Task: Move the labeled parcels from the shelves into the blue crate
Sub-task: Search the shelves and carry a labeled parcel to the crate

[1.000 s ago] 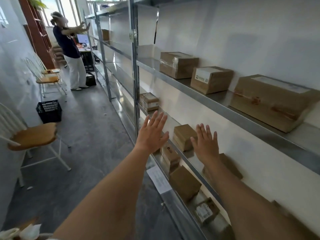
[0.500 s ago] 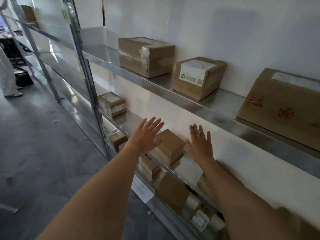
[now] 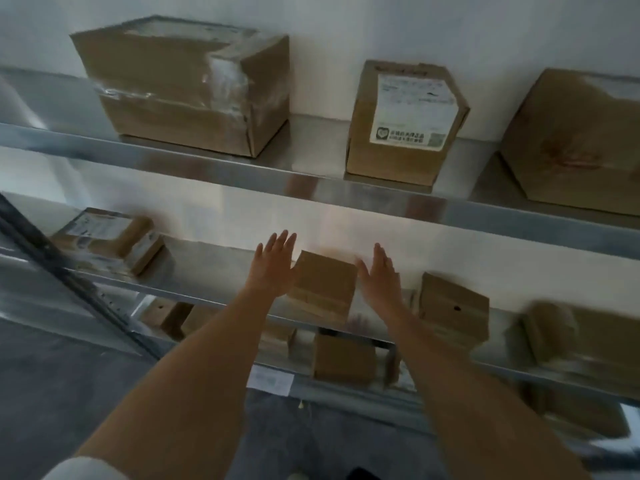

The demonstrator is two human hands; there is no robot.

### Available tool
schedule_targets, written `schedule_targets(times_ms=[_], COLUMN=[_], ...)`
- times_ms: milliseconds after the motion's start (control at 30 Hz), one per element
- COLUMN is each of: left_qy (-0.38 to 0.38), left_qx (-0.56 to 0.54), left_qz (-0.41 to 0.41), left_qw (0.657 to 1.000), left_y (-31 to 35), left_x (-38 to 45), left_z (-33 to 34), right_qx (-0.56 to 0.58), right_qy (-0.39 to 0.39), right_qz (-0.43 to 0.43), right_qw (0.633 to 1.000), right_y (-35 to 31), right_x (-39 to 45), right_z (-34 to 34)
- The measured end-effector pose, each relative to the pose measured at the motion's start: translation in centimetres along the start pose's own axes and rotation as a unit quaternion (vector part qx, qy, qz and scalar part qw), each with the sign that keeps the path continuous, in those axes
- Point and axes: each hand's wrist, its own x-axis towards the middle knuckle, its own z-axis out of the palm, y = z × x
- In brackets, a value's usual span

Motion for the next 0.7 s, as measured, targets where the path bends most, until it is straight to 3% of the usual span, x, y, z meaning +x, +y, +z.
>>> schedule_targets(times_ms=[67, 133, 200, 333, 500, 600, 700], left_qy=[-0.074, -0.135, -0.18, -0.23, -0.178, -0.148, -0.176], left_qx=[-0.128, -0.255, -0.343, -0.438, -0.467, -0.547, -0.586], left_qz=[-0.116, -0.204, -0.236, -0.261, -0.258, -0.24, -0.217], left_qw=[0.982, 0.935, 0.891, 0.829, 0.827, 0.788, 0.761], left_y=[-0.2, -0.2, -0.1, 0.5, -0.1, -0.7, -0.7], left_x=[1.2, 2.1, 2.5, 1.8, 1.9, 1.8, 1.5], left_z=[1.6, 2.9, 3.6, 3.5, 2.9, 1.9, 0.9], right_qx=[0.193, 0.281, 0.33, 0.338, 0.373, 0.427, 0.486], right_qy=[-0.04, -0.082, -0.118, -0.137, -0.083, -0.07, -0.078], right_qz=[0.135, 0.212, 0.243, 0.256, 0.223, 0.238, 0.245], right_qw=[0.971, 0.932, 0.904, 0.895, 0.897, 0.87, 0.835], right_y=[-0.7, -1.2, -1.4, -1.2, -0.5, 0.6, 1.7], right_x=[-0.2, -0.3, -0.8, -1.5, -2.1, -2.2, -2.4], right_z=[0.9, 1.6, 2.5, 3.7, 2.5, 0.8, 0.0])
